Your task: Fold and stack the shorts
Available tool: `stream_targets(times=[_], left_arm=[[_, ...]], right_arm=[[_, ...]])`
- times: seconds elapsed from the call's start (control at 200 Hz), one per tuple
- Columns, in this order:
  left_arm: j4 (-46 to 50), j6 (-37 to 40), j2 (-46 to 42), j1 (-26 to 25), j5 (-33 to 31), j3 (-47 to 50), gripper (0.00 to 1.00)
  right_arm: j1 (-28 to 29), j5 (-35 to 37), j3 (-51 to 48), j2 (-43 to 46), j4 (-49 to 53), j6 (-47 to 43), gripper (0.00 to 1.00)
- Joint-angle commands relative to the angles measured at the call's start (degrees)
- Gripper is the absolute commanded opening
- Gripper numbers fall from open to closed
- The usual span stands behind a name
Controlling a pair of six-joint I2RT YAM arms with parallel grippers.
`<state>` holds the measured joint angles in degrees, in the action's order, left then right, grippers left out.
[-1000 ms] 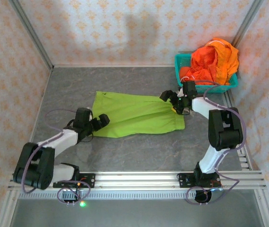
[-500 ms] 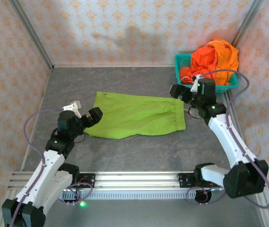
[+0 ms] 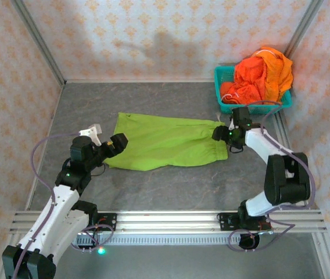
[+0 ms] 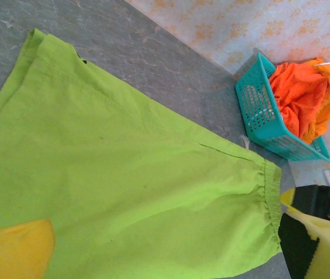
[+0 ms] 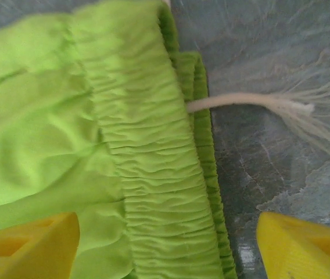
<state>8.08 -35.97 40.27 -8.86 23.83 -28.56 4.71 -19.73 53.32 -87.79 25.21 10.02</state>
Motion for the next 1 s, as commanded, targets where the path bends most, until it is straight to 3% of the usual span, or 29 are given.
stream_targets(times=[0.0, 0.195, 0.48, 0.555, 0.796, 0.886, 0.996], left_arm=[[-1.01, 1.72, -0.26, 0.3, 1.42, 0.02, 1.0], [-1.22, 1.86, 0.2, 0.25, 0.95, 0.5, 1.0], [-1.5, 2.02, 0.95, 0.25, 0.7, 0.78, 1.0], [-1.09, 2.23, 0.95, 0.26, 0.46, 0.58, 1.0], [-1.15, 2.29, 1.13, 0.33, -0.26, 0.35, 1.0], [-0.76, 2.37, 1.14, 0.31, -0.54, -0.16, 1.0], [-0.09, 2.9, 1.19, 0.25, -0.93, -0.96, 1.0]], right_arm=[[-0.23, -0.3, 3.75, -3.5, 1.05, -1.62, 0.76], [-0.27, -3.11, 5.8, -8.43, 0.89, -2.03, 0.62], [0.2, -1.03, 7.58, -15.07, 2.14, -2.22, 0.58], [0.71, -0.81, 7.59, -15.74, 1.91, -2.23, 0.51], [1.61, 0.67, 8.62, -17.06, 3.59, -3.14, 0.12], [2.12, 5.4, 9.2, -16.42, 5.09, -4.18, 0.03], [3.65, 12.06, 10.25, -13.98, 8.14, -6.55, 0.0]])
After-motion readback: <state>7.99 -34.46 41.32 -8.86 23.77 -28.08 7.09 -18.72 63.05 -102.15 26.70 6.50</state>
